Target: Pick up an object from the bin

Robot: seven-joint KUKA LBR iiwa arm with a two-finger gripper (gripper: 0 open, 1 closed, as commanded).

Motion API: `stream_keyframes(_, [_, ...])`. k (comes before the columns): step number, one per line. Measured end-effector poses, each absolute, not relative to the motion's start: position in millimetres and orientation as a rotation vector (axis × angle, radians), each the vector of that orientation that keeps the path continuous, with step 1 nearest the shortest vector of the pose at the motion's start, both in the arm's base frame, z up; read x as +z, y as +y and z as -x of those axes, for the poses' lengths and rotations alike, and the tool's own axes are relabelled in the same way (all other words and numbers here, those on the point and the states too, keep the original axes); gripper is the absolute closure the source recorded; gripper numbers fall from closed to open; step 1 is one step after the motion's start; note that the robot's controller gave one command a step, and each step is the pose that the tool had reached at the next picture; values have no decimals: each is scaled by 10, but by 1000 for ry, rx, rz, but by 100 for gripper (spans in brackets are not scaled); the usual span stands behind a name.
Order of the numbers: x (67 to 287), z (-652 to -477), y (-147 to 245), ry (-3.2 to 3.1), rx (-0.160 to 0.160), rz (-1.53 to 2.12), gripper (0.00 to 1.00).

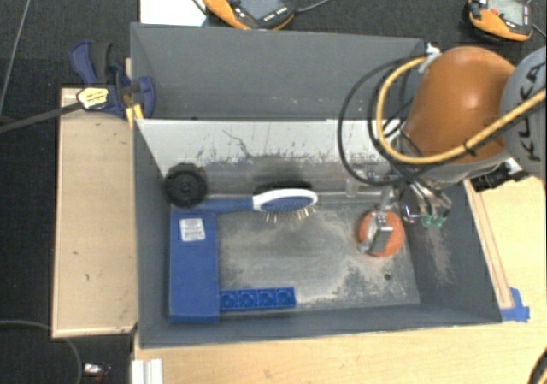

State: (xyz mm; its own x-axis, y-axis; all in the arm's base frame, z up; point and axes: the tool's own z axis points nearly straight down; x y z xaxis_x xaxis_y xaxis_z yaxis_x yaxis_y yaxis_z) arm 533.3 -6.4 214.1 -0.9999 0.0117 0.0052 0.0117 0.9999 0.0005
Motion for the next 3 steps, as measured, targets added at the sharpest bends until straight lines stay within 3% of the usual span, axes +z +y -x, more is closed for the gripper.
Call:
stream_keyframes(1, [2184,-5350,-67,-3145,-1,18,0])
stream_keyframes(2, [896,-5728,-1268,-3150,2,-54,0])
stream_keyframes(3, [1351,-5761,-1444,-3100,0,-601,0])
